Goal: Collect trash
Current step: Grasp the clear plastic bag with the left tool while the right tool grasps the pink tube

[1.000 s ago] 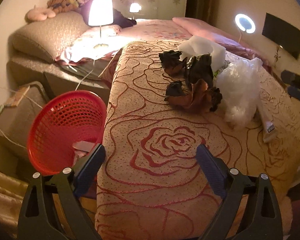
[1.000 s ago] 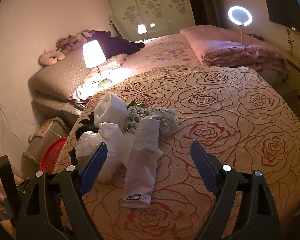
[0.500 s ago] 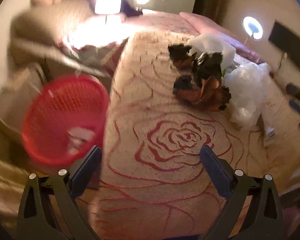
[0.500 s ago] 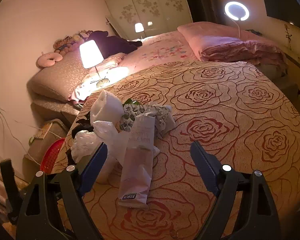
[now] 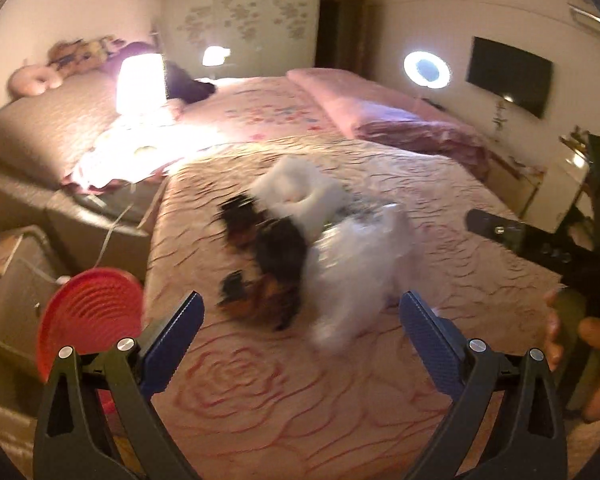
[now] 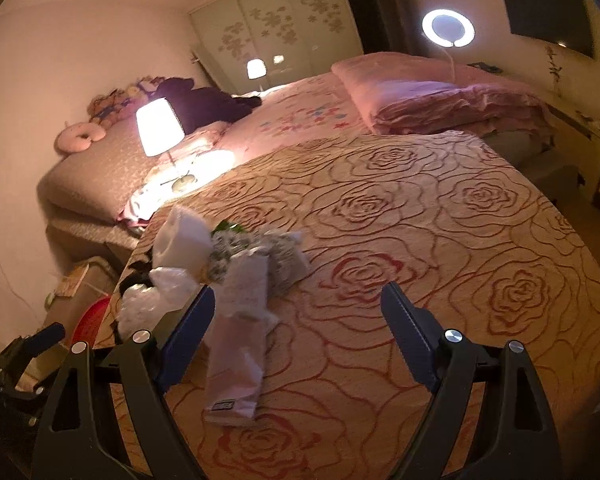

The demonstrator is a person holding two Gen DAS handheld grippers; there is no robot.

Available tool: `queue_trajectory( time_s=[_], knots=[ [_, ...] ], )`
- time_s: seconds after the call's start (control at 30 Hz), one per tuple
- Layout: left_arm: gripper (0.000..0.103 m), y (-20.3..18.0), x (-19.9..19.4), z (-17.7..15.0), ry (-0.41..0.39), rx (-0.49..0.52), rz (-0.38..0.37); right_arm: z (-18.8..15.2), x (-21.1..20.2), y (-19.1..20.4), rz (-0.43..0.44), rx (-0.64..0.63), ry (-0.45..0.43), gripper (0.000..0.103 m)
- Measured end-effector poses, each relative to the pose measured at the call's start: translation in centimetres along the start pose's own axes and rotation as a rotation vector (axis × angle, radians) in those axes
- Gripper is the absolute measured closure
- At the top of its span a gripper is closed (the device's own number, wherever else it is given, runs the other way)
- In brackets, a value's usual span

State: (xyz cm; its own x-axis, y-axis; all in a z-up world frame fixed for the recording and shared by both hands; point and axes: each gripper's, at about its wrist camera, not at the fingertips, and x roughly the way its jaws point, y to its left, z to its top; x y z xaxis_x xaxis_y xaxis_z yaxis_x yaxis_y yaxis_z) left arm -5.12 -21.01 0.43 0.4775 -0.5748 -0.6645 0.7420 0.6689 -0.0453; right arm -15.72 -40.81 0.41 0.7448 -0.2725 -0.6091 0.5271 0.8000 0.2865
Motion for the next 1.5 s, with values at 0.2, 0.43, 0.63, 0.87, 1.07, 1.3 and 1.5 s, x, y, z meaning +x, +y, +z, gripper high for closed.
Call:
queue_trajectory(
  time_s=[0.2, 0.43, 0.63, 0.87, 1.07, 1.3, 1.5],
  knots=[
    [0.043, -2.9, 3.4, 0.6, 0.087, 0.077, -0.055, 0.2, 0.1, -0.8, -0.001, 0.022, 0.001, 0.021],
    [0.074, -2.6, 5.3, 0.1, 0.139, 0.050, -0.077, 0.2, 0.1, -0.9, 0.008, 0.025, 0.002, 0.021],
    [0.084, -2.2, 3.6, 0.0, 0.096, 0.036, -0.099, -0.4, 0.8, 0.5, 0.027, -0.013, 0.027, 0.021],
    [0.085, -0.8, -0.6, 0.2, -0.005, -0.002, -0.098, -2.1, 2.3, 3.0, 0.065, -0.102, 0.080, 0.021],
    [0.085, 0.4, -3.4, 0.3, -0.083, -0.004, -0.028, -4.2, 4.3, 5.0, 0.070, -0.189, 0.145, 0.021],
    [0.085, 2.7, -4.2, -0.1, -0.094, -0.054, 0.015, -5.2, 5.5, 5.0, 0.031, -0.233, 0.172, 0.049],
    [0.085, 4.6, -4.7, -0.5, -0.094, -0.093, 0.051, -4.7, 5.0, 4.0, 0.034, -0.192, 0.166, 0.062]
  ],
)
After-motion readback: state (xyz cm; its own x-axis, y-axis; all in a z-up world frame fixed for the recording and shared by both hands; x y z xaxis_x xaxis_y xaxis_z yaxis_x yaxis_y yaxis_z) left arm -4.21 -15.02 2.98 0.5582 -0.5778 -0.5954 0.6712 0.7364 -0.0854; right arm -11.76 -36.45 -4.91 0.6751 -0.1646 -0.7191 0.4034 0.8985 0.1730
